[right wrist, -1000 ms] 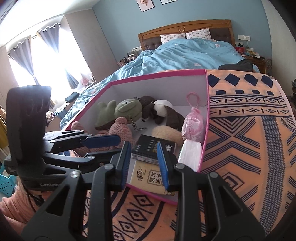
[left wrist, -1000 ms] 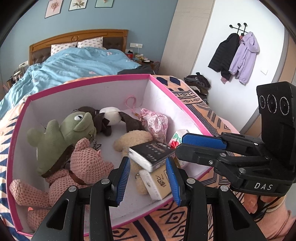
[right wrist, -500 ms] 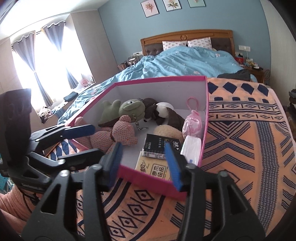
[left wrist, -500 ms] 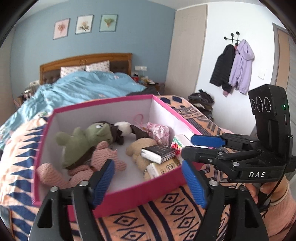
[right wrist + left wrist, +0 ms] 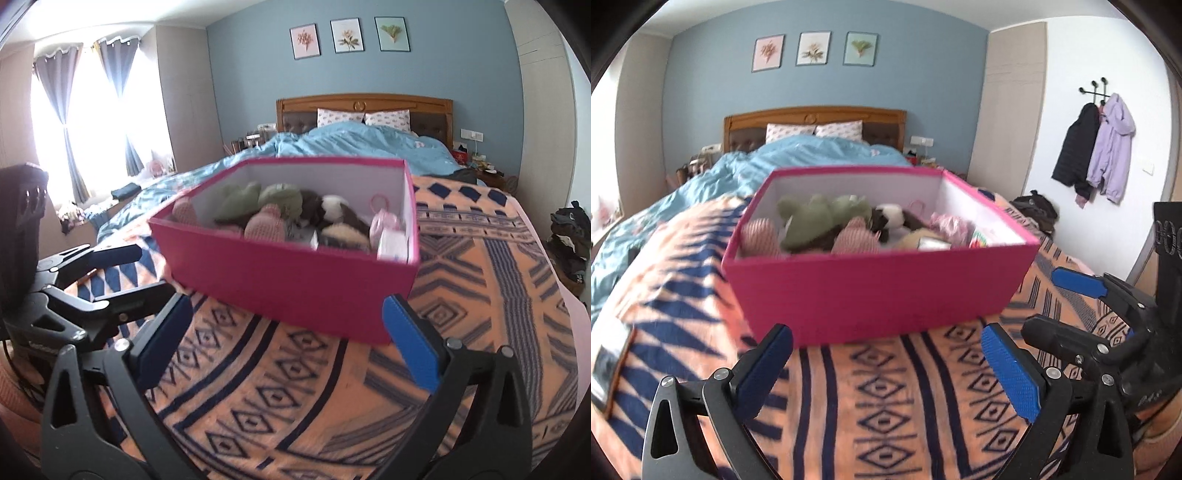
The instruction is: Organize objects
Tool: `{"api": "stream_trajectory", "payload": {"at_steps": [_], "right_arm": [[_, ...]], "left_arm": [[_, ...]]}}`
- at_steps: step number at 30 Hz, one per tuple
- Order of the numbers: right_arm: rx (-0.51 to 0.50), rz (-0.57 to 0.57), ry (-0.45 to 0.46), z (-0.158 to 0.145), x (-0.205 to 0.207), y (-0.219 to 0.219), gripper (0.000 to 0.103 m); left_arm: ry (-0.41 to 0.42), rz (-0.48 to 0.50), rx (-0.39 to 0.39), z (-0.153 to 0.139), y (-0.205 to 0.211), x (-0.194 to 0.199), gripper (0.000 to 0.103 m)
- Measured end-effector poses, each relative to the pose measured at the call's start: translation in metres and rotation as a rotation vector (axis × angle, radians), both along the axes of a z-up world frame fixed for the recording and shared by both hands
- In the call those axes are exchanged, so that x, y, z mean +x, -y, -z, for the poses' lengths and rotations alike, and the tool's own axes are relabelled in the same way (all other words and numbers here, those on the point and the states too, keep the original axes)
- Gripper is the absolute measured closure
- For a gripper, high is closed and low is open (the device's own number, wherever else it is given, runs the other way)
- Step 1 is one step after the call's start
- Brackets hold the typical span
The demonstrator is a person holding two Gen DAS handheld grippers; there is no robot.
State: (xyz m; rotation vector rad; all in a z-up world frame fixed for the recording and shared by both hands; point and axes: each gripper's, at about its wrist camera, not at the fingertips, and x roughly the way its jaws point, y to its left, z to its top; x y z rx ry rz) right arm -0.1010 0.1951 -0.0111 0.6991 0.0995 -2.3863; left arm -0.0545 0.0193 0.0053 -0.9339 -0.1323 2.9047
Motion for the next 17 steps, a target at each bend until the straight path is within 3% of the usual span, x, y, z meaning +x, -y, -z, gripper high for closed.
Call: {"api": "stream_trajectory", "payload": {"at_steps": [5, 9, 17], "right_arm": [[0.024, 0.016, 0.004, 0.013, 0.015, 0.004, 0.000], [0.028, 0.017, 0.024, 0.020, 0.021, 0.005, 0.000], [0.021, 0.021, 0.038, 0.023, 0.027, 0.007, 0.000]], "left_arm": [[0.012, -0.079, -0.031, 0.008, 0.004, 0.012, 0.000], [0.039, -0.105, -0.004, 0.014, 0.011, 0.017, 0.000], [0.044, -0.143, -0.024, 0.018, 0.014, 0.025, 0.000]]}}
